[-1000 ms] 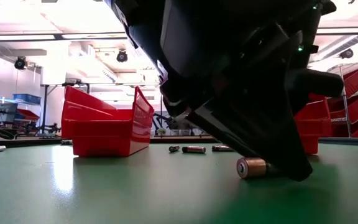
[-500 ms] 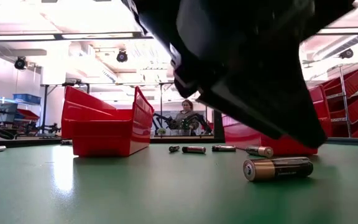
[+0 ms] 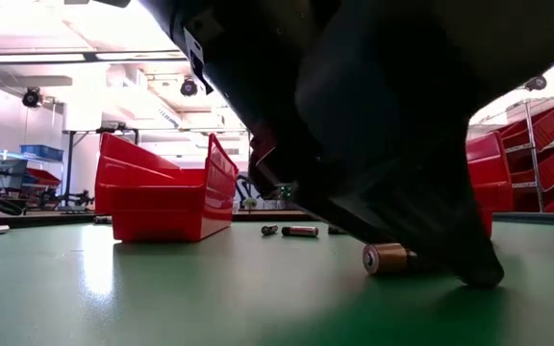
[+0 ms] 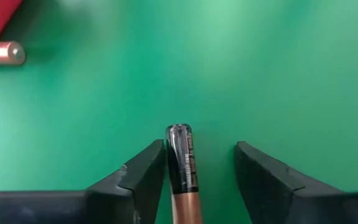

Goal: Sort batteries
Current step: Put the brown battery into the left red bin

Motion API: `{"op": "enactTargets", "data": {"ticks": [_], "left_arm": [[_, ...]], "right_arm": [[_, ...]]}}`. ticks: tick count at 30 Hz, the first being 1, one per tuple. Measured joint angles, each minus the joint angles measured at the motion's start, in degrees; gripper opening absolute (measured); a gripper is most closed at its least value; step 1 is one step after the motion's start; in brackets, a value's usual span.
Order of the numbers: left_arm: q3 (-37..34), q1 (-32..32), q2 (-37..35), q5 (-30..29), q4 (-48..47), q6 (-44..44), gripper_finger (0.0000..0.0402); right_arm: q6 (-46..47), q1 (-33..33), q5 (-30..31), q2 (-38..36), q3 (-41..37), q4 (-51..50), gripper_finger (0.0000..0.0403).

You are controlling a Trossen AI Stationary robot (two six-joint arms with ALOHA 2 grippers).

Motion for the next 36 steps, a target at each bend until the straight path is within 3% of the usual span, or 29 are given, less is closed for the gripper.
{"op": "enactTargets", "data": {"ticks": [10,17,24,30,36], "left_arm": [[-3.1,-2.1,0.6,-7.4,2.2,-3.7,0.0099],[-10.3,-2.4,0.4,-7.5,13.3,-3.6,0.0082],[-11.6,-2.6,0.3,-8.3,15.0,-1.6,0.0033],[-11.7,-2.7,0.1,-8.8,15.1,-1.1,0.0030],[-12.1,-2.7,-3.9,-6.6,13.0,5.3,0.0030]], "right_arm": [[0.9,0.1,0.0,0.0,0.3,0.0,0.0224],[3.2,0.0,0.0,0.0,0.3,0.0,0.0224],[4.0,0.4,0.0,0.0,1.1,0.1,0.0224],[4.5,4.3,3.1,0.7,-1.0,5.5,0.0224],[5.9,8.1,2.5,4.9,-6.2,15.3,0.0224]]}}
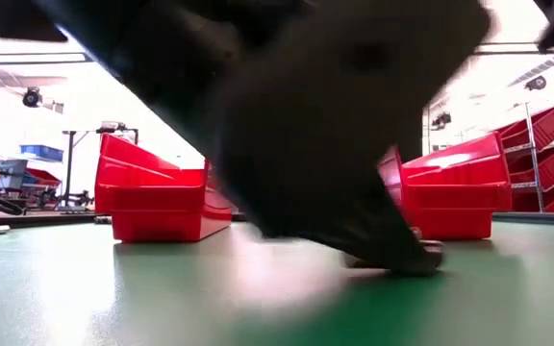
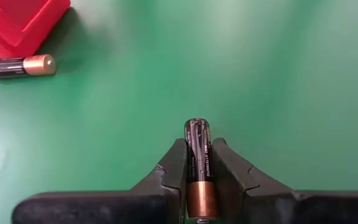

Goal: Sort batteries
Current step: Put the brown battery into the left red bin

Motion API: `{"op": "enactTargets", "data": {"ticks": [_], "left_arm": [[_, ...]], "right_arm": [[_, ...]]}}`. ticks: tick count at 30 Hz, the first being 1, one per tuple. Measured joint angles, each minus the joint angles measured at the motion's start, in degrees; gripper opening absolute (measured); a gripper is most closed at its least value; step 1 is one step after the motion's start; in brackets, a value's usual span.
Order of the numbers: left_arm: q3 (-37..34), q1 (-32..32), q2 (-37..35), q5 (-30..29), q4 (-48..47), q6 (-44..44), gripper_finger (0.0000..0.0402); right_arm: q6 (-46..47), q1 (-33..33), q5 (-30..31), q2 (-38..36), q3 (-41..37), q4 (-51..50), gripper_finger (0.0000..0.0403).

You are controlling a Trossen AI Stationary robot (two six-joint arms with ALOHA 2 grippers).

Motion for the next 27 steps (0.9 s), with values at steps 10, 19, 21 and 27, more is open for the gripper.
{"op": "enactTargets", "data": {"ticks": [10,19,21,27], "left_arm": [[-2.4,0.2,-11.3,3.1,-8.3,6.3,0.0030],[-4.4,0.4,-21.6,4.3,-12.0,9.8,0.0032],[-5.6,0.9,-24.6,4.5,-13.4,10.6,0.0033],[-9.9,5.1,-35.0,4.3,-24.6,4.1,0.0034]], "right_arm": [[2.4,0.7,0.0,16.3,-2.9,16.2,0.0223],[2.1,0.8,4.9,27.5,-4.4,39.8,0.0225],[1.8,0.8,6.5,28.5,-4.5,42.2,0.0223],[1.5,0.8,6.5,28.6,-4.7,43.3,0.0219]]}}
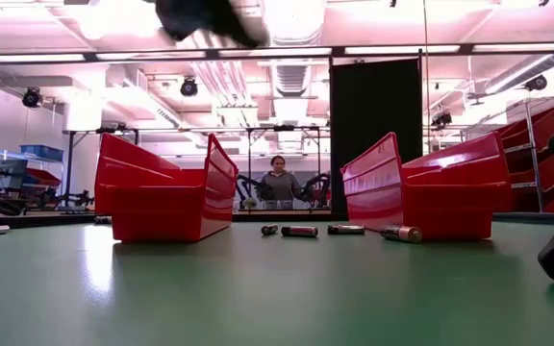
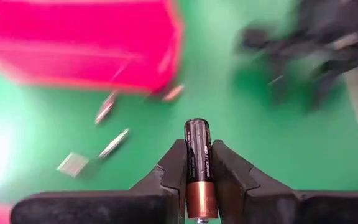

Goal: Sort batteries
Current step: Put the brown battery into the left red bin

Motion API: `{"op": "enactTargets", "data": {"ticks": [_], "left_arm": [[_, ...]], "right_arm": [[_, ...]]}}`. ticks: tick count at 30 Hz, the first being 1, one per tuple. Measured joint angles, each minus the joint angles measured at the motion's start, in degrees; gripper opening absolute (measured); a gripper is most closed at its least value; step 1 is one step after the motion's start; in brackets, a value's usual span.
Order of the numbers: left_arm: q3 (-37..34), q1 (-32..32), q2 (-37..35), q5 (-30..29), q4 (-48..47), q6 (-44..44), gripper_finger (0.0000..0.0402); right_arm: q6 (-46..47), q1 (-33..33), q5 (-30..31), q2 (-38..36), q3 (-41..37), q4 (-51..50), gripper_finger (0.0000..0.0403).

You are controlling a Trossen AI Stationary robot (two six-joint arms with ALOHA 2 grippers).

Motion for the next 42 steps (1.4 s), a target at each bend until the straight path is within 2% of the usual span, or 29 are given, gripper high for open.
{"op": "enactTargets", "data": {"ticks": [5,11,14,17,24,33,42], "left_arm": [[-3.0,5.6,-5.3,-0.2,-14.6,-1.2,0.0035],[-6.3,13.9,-7.6,5.6,-18.6,5.1,0.0036],[-8.1,17.5,-7.2,6.3,-19.0,9.7,0.0036],[-10.0,20.2,-6.7,6.7,-17.6,13.5,0.0036],[-13.0,23.1,-6.5,12.2,-12.0,20.8,0.0037],[-14.4,23.0,-6.5,14.8,-9.0,23.5,0.0037],[-19.6,23.0,-6.5,15.1,-3.5,22.9,0.0037]], "right_arm": [[0.7,0.0,-0.1,0.0,-0.1,0.2,0.0218],[1.9,0.1,-0.1,0.0,-0.3,0.2,0.0214],[3.3,0.1,-0.1,-0.1,-0.7,0.3,0.0215],[4.5,-0.1,-0.1,-0.2,-1.4,0.6,0.0214],[5.8,-0.6,0.1,-0.2,-2.5,1.6,0.0203],[6.7,-1.4,1.1,-0.2,-2.6,1.9,0.0182],[7.5,-2.2,1.6,-0.1,-2.7,2.5,0.0159]]}}
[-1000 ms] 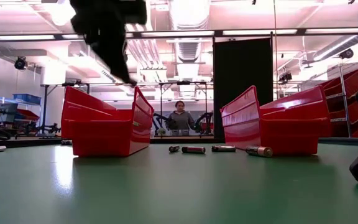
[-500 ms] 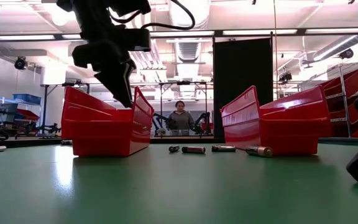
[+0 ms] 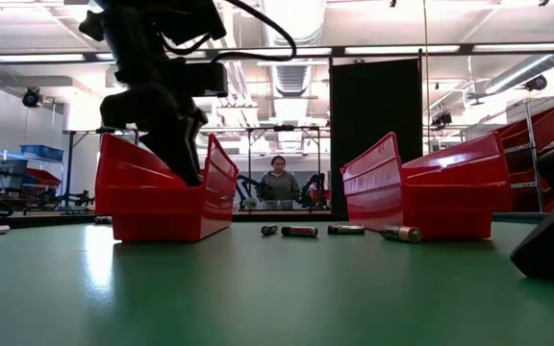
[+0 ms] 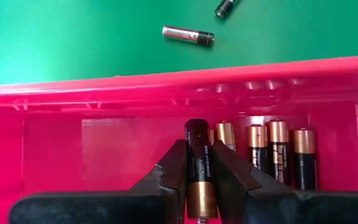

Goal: Sort batteries
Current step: Put the brown battery into the left red bin

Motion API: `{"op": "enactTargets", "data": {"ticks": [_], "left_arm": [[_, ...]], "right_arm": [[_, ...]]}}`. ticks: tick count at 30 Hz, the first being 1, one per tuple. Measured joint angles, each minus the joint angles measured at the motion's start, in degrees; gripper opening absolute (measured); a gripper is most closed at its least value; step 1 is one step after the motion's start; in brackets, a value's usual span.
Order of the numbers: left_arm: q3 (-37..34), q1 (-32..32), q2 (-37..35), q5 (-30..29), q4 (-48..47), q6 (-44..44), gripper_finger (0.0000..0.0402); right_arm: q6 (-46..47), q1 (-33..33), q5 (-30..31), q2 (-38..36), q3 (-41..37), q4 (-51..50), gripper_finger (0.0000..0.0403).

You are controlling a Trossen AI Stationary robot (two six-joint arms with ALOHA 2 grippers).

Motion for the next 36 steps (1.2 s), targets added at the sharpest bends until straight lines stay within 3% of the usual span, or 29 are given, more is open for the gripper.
{"op": "enactTargets", "data": {"ticks": [14,19,26,32,36], "left_arm": [[-0.1,0.1,2.0,1.8,-0.5,1.6,0.0037],[5.3,2.4,5.0,4.6,-2.7,2.2,0.0037],[14.2,5.6,14.2,7.6,-15.1,7.1,0.0037],[18.1,5.6,20.6,7.6,-18.8,9.2,0.0037],[19.2,5.6,21.2,7.6,-20.3,9.3,0.0044]], "right_arm": [[-0.4,-0.4,0.0,0.0,-0.1,0.1,0.0134],[-0.4,-0.4,0.0,0.0,-0.3,0.3,0.0127],[0.0,-0.4,0.0,0.0,-0.4,0.3,0.0118],[0.1,-0.4,0.0,0.0,-0.4,0.3,0.0119],[0.1,-0.3,-0.1,0.0,-0.4,0.3,0.0127]]}}
